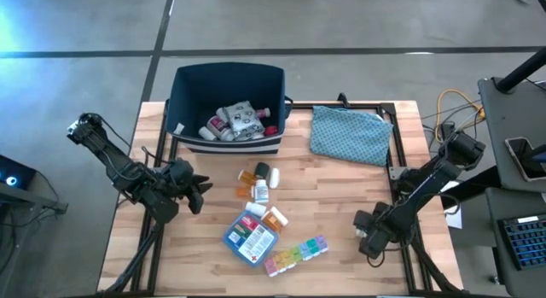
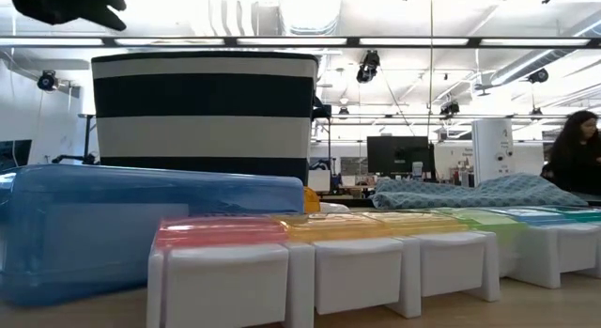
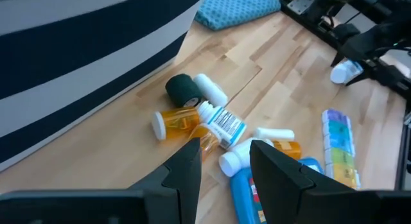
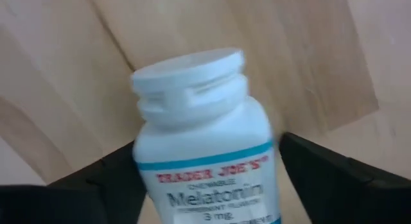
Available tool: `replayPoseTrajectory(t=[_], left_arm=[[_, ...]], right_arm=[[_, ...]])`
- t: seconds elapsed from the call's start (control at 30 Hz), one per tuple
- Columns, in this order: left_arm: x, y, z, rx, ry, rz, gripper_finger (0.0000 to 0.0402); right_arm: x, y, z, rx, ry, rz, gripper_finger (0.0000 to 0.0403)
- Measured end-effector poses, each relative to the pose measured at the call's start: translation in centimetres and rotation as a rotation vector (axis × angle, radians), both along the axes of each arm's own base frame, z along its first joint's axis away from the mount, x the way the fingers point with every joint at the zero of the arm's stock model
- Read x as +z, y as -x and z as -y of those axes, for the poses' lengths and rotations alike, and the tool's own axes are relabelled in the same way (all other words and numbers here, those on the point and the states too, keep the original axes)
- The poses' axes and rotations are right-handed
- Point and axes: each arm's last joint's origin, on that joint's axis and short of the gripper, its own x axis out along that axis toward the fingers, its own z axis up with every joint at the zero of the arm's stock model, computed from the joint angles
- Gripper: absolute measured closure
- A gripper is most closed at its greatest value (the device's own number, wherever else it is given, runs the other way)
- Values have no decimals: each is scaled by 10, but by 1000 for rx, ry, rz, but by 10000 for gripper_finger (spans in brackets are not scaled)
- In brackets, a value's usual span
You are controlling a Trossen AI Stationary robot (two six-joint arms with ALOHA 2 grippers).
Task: Pick & place medical supplies in basket/bin
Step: Put the white and blue pill bottle into the blue bin
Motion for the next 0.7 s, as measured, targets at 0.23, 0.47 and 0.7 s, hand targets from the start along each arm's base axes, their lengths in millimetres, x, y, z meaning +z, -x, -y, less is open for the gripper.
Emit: replayPoseTrajectory(t=[0.23,0.47,0.7], left_arm=[[4,0,0,-2,-4,9,287],[6,0,0,-2,1,15,287],[6,0,0,-12,-5,9,287]], right_arm=[[6,-15,9,-120,18,62,205],[59,-56,27,-272,124,472,206],[169,-100,90,-362,255,1002,199]])
